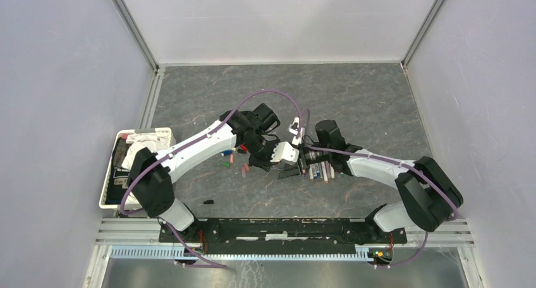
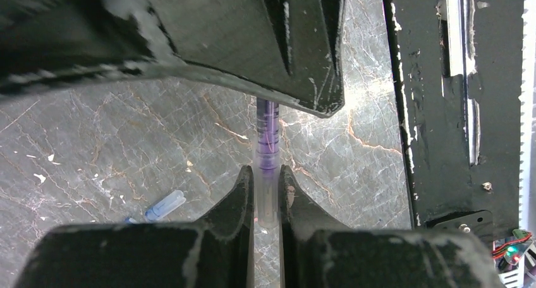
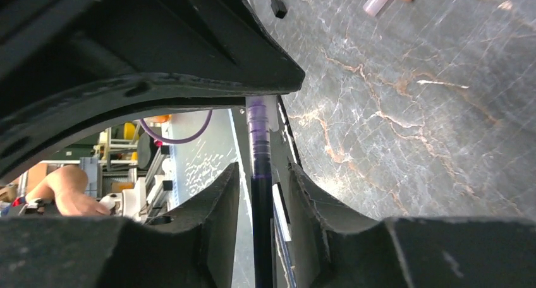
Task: Open the pen caps
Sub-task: Open the pen cap from the pen, then place the pen cap at the center of the board, then place the pen at the center of the board.
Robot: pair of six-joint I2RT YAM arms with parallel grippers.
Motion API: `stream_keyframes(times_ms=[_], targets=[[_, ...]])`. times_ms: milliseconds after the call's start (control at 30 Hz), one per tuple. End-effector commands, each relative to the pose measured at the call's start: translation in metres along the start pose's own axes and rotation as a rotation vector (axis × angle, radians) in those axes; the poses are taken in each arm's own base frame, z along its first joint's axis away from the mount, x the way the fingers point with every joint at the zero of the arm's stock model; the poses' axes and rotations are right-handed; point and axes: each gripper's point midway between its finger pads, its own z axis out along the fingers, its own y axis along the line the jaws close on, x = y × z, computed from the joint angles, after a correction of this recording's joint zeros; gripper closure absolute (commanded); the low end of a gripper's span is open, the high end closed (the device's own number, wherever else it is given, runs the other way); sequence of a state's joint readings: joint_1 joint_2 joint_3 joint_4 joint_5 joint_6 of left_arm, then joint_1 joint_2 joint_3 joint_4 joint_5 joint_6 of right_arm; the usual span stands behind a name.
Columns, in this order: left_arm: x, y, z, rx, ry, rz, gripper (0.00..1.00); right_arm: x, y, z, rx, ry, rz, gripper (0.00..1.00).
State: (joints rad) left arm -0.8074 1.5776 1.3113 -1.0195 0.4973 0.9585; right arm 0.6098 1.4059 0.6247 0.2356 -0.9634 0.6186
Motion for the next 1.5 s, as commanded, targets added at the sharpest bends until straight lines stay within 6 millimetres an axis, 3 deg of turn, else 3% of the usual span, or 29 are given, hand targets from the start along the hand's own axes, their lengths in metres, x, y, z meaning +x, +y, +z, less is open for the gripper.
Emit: stream_keyframes(times_ms=[0,133,267,400,600,667,733,933,1100,1233,1467], targets=[[-0.006,0.008,-0.008,-0.04,0.0,0.08,0.98,-0.016,0.016,0.009,-0.056,-0.002,-0.057,0.66],[0.001,0.009,-0.007,-0.046,0.031,0.09,0.98,-0.018,0.012,0.009,-0.028,0.001,-0.058,1.0],[0.012,0.013,-0.007,-0.068,0.082,0.11,0.98,-0.017,0.006,0.01,-0.006,0.0,-0.047,1.0],[0.045,0.025,-0.016,-0.124,0.212,0.156,0.98,0.0,-0.009,0.002,0.084,0.047,-0.055,1.0],[0.116,0.069,-0.073,-0.22,0.361,0.095,0.98,0.049,-0.036,-0.033,0.261,0.067,-0.06,1.0],[0.125,0.084,-0.093,-0.267,0.363,0.072,0.98,0.061,-0.04,-0.041,0.296,0.064,-0.069,1.0],[0.125,0.086,-0.098,-0.277,0.348,0.061,0.98,0.065,-0.04,-0.045,0.309,0.05,-0.074,1.0],[0.086,0.079,-0.075,-0.266,0.157,0.0,0.98,0.039,-0.032,-0.054,0.364,-0.02,-0.141,1.0],[0.061,0.087,-0.038,-0.276,0.015,-0.138,0.98,0.004,-0.049,-0.082,0.598,-0.168,-0.175,1.0],[0.06,0.104,-0.007,-0.31,0.008,-0.186,0.97,-0.009,-0.063,-0.103,0.745,-0.247,-0.175,1.0],[0.09,0.128,0.037,-0.317,0.08,-0.28,0.91,-0.014,-0.082,-0.132,0.92,-0.359,-0.157,1.0]])
